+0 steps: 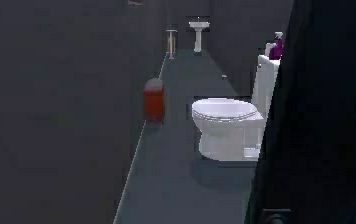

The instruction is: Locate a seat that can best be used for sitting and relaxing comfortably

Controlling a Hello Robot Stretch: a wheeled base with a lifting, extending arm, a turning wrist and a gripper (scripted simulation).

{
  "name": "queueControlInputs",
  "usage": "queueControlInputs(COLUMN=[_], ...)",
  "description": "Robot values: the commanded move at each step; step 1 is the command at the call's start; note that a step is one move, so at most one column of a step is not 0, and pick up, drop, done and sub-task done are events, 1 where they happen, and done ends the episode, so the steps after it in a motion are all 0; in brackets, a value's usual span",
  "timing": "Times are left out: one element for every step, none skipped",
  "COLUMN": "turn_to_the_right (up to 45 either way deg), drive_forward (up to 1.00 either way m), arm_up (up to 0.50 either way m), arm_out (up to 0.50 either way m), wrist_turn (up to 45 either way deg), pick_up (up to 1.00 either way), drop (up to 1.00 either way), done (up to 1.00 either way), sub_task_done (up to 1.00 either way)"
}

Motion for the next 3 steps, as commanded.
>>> queueControlInputs(turn_to_the_right=[0.0,0.0,45.0], drive_forward=[0.3,0.6,0.0], arm_up=[0.0,0.0,0.0], arm_out=[0.0,0.0,0.0], wrist_turn=[0.0,0.0,0.0], pick_up=[0.0,0.0,0.0], drop=[0.0,0.0,0.0], done=[0.0,0.0,0.0], sub_task_done=[0.0,0.0,0.0])
